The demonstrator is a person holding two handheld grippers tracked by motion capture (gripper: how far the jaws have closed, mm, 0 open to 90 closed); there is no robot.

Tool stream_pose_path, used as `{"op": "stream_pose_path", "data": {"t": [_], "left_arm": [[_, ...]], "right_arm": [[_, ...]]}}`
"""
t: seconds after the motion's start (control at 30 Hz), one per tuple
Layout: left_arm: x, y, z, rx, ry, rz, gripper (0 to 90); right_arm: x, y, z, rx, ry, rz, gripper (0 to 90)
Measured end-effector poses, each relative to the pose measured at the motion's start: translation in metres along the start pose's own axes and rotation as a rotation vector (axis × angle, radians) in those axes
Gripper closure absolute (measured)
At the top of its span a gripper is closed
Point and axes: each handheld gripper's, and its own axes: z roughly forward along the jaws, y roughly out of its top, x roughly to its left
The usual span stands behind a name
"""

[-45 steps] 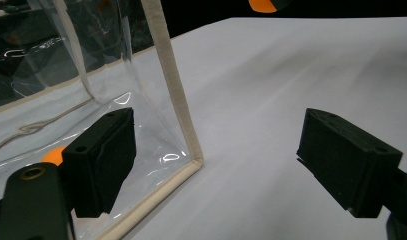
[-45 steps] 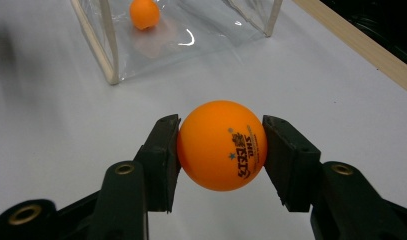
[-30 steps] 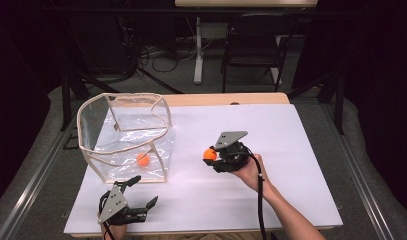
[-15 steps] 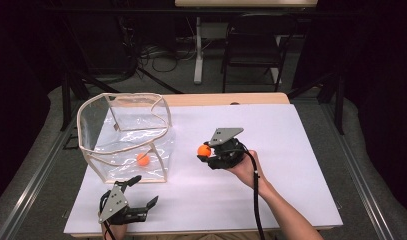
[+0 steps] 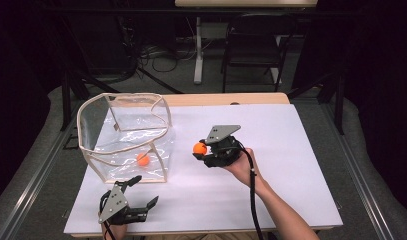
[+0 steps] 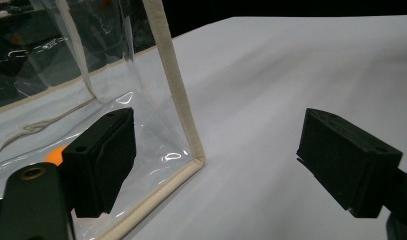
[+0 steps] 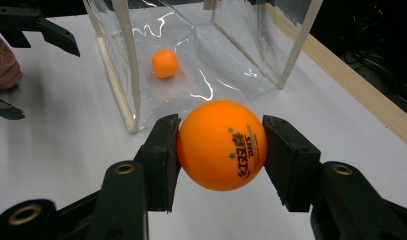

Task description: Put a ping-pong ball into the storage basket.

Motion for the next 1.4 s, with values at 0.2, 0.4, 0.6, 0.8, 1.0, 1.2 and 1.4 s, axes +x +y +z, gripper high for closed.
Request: {"op": "stream_pose_path", "data": {"t": [0.2,0.4,0.6,0.8,1.0,1.2,1.4], "left_arm": [[0.0,0.0,-0.001,0.0,0.002,0.002,15.7],[0.0,0.0,-0.001,-0.001,0.001,0.003,15.7],[-0.001,0.0,-0.001,0.002,-0.001,0.003,15.7],[-0.001,0.001,0.0,0.002,-0.001,0.002,15.7],[0.001,0.0,0.0,-0.003,-0.003,-0.005,15.7],[0.001,0.001,0.001,-0.004,-0.005,0.001,15.7],[0.0,0.001,0.002,-0.003,-0.007,0.001,15.7]], "right_arm": [[0.0,0.005,0.003,-0.012,0.008,-0.006,50.9],[-0.001,0.01,0.005,-0.025,0.011,-0.001,50.9],[-0.002,0.015,0.003,-0.036,0.008,-0.001,50.9],[-0.004,0.019,0.001,-0.057,0.015,0.003,50.9],[-0.004,0.025,0.003,-0.055,0.014,-0.003,50.9],[-0.004,0.031,0.005,-0.062,0.012,-0.009,50.9],[-0.005,0.037,0.001,-0.074,0.005,-0.013,50.9]]}}
